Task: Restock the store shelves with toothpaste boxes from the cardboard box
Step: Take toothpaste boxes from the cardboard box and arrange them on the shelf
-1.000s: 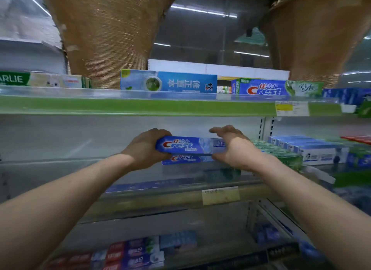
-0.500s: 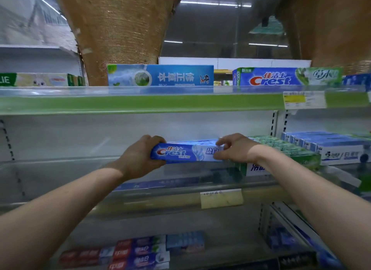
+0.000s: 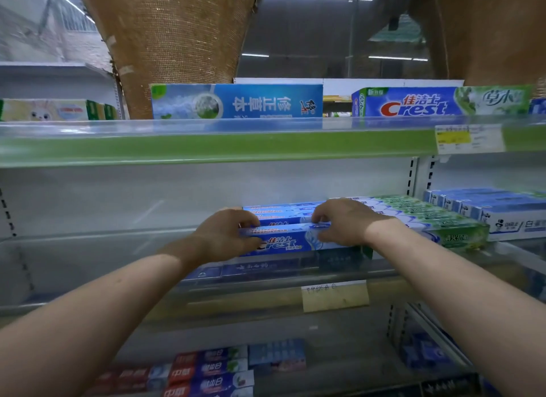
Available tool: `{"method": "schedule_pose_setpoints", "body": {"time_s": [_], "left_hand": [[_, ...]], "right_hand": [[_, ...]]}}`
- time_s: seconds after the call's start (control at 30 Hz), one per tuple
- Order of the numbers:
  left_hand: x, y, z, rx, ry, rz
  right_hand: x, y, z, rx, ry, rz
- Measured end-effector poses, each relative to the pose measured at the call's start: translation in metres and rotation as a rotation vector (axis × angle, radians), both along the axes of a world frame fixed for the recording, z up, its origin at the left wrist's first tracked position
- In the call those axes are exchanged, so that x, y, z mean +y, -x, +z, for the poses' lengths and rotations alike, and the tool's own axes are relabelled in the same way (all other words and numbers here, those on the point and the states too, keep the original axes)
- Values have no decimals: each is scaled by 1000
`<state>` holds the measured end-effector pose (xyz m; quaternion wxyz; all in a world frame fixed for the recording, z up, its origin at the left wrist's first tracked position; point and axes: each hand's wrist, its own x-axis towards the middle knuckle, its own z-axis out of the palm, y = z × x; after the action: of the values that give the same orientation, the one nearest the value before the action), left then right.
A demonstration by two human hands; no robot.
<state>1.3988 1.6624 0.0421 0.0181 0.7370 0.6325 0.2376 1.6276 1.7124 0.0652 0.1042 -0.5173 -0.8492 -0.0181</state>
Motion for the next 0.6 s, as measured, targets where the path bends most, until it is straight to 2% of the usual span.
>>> {"method": "schedule_pose_setpoints", "body": {"time_s": [0.27,0.6], "left_hand": [[11,11,-2,-74,53,85],[26,-1,-5,-103,73,180]], "right_hand": [[10,1,-9,51,-49,-12],[18,13,-24,-20,-169,-47]]}}
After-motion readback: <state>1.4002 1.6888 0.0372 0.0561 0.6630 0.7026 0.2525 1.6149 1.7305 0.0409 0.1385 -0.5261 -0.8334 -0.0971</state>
